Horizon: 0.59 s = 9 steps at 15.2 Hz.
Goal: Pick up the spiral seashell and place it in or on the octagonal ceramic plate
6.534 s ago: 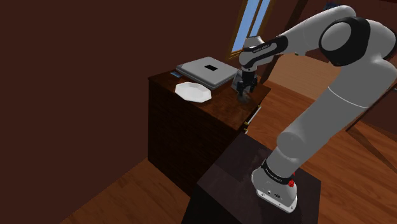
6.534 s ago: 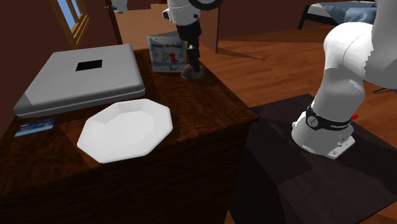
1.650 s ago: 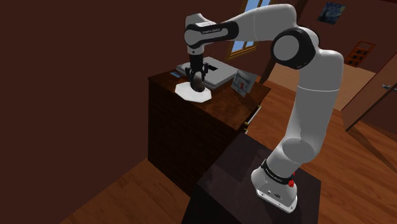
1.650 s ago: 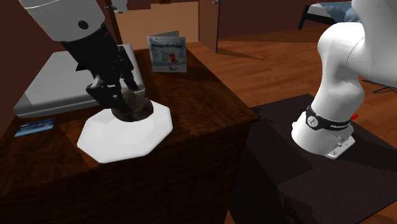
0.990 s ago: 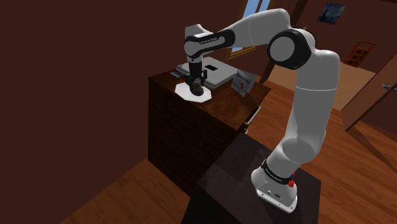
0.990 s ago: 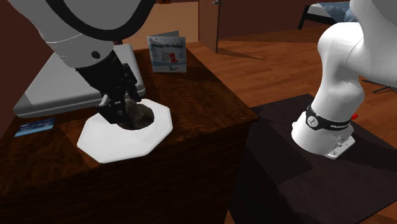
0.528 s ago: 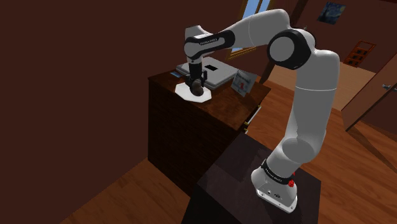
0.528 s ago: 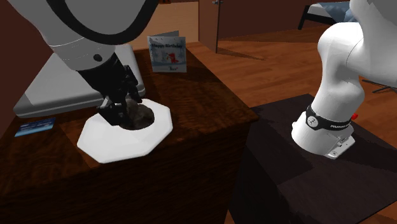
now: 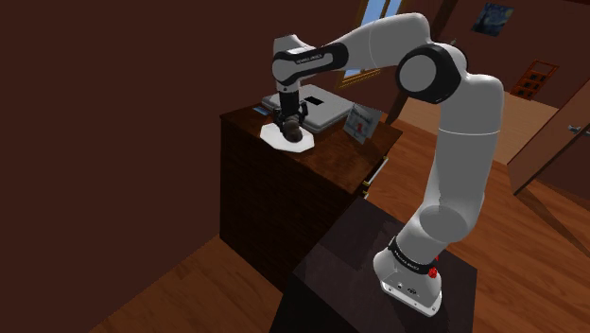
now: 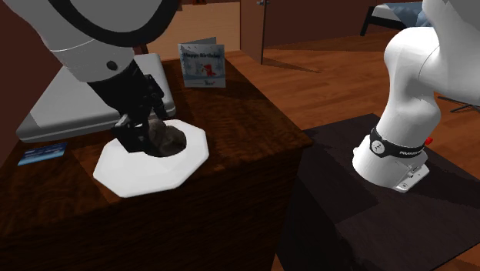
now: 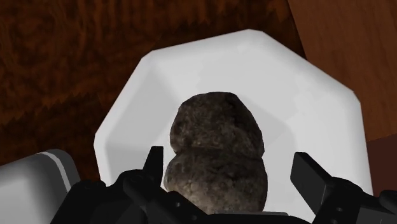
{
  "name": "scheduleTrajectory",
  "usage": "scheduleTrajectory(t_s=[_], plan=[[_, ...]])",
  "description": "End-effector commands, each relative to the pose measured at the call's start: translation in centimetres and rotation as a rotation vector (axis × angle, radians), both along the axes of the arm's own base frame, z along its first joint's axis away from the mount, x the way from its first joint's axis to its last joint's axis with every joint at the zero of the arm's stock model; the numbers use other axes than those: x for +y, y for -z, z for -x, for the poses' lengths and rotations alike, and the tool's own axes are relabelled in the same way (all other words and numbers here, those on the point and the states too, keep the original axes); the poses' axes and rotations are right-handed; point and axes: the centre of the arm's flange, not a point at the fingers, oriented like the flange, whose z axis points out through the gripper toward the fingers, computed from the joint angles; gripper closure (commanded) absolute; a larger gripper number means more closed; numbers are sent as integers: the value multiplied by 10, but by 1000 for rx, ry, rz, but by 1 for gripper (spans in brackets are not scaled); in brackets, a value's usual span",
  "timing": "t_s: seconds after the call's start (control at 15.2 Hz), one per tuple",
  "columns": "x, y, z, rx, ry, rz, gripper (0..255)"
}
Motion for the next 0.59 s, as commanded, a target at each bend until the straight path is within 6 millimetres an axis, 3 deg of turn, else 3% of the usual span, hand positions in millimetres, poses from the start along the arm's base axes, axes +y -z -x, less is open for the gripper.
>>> scheduleTrajectory(t_s=[0.0,0.07,0.53], plan=[[6,-22,-5,1,0,0,0],[7,-32,-8,1,0,0,0],[7,-32,-8,1,0,0,0]])
